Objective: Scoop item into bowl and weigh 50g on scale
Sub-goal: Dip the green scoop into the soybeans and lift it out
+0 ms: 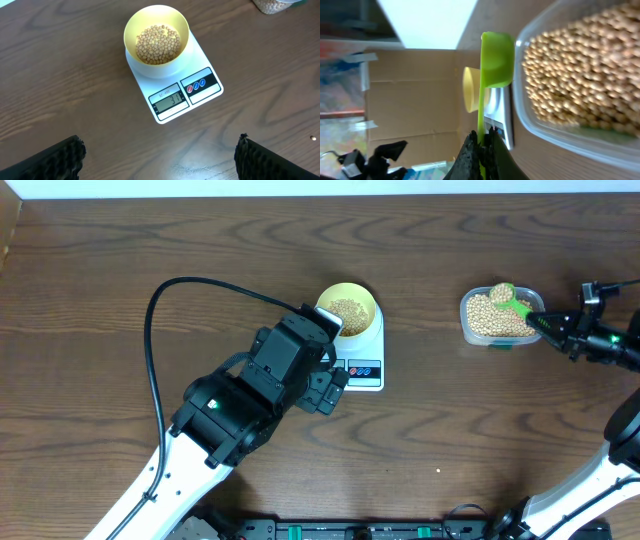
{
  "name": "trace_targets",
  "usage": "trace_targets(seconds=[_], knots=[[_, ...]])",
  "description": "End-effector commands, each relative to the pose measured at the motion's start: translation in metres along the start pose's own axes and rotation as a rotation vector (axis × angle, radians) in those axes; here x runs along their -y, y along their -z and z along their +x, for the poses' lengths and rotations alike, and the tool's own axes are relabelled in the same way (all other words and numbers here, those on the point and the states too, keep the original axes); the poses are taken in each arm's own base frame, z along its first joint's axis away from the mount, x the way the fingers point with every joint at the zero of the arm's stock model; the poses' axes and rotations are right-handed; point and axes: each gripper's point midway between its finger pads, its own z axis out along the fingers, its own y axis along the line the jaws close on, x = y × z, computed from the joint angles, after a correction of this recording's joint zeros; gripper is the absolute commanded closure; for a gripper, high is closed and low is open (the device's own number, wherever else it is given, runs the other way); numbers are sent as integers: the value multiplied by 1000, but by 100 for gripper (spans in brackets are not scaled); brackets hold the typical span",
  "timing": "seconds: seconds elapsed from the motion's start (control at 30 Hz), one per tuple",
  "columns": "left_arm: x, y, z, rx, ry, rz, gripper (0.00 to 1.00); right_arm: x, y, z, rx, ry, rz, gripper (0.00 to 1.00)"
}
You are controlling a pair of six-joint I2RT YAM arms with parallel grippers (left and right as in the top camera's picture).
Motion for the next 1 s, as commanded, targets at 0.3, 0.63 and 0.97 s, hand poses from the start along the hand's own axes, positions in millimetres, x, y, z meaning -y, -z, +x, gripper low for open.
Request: trace_targets(seconds=[0.3,0.63,0.97], knots=[[-3,3,-2,9,13,-11,2,-41,-14,-8,46,32,-218,99],[-3,3,-2,9,12,-11,2,-57,-59,15,-82,53,-248,99],[-3,3,-2,9,13,-11,2,-70,-101,42,-207,109,-271,99]])
